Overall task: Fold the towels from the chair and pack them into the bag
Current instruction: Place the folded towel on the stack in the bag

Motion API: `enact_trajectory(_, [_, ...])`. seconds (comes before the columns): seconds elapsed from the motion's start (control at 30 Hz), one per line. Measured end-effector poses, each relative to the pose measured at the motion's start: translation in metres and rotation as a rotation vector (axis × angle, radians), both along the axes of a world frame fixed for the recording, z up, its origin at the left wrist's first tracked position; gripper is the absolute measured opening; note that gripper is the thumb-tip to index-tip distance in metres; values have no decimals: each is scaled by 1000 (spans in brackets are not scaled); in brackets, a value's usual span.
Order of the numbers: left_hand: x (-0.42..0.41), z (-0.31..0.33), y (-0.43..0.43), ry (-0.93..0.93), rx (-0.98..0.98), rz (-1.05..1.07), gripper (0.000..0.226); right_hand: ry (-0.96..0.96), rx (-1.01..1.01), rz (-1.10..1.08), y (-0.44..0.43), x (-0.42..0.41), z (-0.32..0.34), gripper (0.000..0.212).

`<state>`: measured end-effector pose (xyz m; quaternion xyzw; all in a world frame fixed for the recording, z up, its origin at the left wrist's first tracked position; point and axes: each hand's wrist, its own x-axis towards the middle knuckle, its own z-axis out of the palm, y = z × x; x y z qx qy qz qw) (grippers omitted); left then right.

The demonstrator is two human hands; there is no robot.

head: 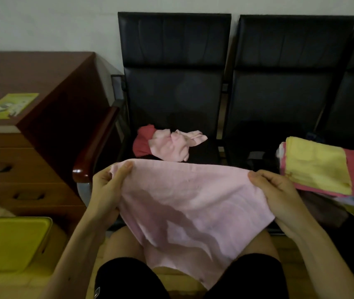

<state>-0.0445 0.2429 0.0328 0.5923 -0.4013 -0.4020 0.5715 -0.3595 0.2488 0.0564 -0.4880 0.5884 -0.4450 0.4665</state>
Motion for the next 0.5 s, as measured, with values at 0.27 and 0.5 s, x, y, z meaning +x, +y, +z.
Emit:
enact_trajectory(0.27, [-28, -7, 18, 61, -1, -10, 22, -88, 35, -1, 22, 31, -13, 29])
enact_trajectory(0.5, [-64, 2, 31, -69, -170, -102, 15, -133, 58, 89, 29, 53, -6, 28])
